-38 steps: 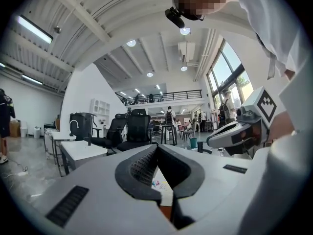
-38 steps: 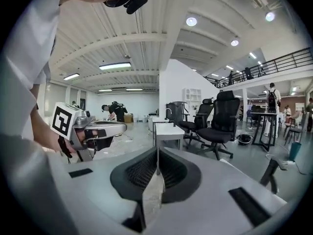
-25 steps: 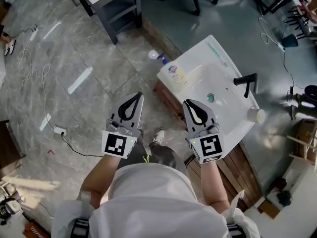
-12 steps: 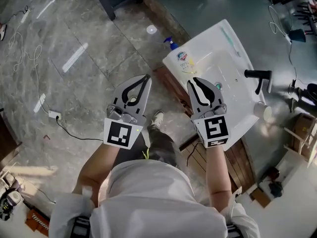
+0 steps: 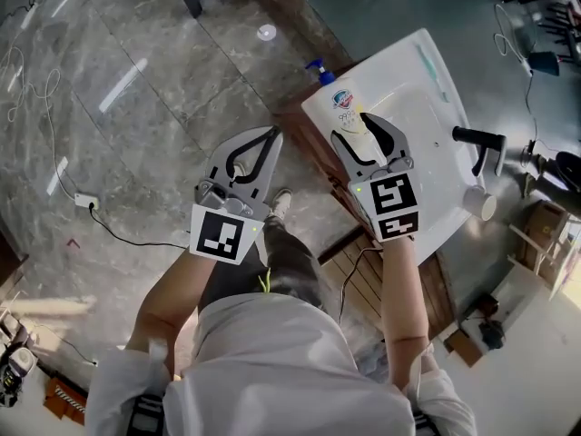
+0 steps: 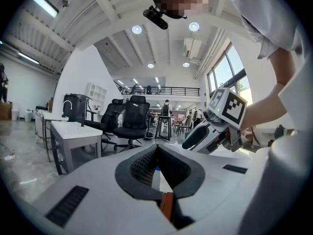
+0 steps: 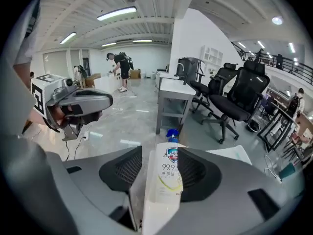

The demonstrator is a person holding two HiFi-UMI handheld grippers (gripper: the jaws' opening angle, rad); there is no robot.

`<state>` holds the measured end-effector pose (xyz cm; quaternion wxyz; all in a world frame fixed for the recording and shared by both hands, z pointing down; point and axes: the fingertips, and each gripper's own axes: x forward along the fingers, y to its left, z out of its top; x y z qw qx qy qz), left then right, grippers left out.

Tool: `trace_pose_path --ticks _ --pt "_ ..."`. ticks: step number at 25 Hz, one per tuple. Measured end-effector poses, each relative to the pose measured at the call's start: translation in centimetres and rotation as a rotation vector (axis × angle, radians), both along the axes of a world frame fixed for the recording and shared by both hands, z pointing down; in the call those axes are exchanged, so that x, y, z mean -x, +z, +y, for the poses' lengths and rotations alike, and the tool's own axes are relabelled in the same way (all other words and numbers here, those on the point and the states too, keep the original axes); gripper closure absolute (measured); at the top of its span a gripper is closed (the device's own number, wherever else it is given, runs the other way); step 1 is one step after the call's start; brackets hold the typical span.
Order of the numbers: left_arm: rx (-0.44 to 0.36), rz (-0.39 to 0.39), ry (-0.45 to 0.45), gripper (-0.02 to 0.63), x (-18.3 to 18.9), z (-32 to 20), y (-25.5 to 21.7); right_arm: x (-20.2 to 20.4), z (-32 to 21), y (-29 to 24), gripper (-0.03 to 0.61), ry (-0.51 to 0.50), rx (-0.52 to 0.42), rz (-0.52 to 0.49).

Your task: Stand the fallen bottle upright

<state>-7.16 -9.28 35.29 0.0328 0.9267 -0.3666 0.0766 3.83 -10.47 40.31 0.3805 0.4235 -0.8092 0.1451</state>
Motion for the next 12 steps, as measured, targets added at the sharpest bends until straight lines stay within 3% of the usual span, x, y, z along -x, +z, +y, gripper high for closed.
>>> trace_pose_path --ticks 4,12 --pt "-0.004 0.008 0.011 0.597 0.0 -1.2 1.0 0.4 -1.3 1.9 0.348 -0.015 0.065 0.034" --pt "-0.005 0.026 0.016 0.597 0.5 -3.2 2.2 0.5 -3.6 4.3 0.325 0.003 0.099 0.075"
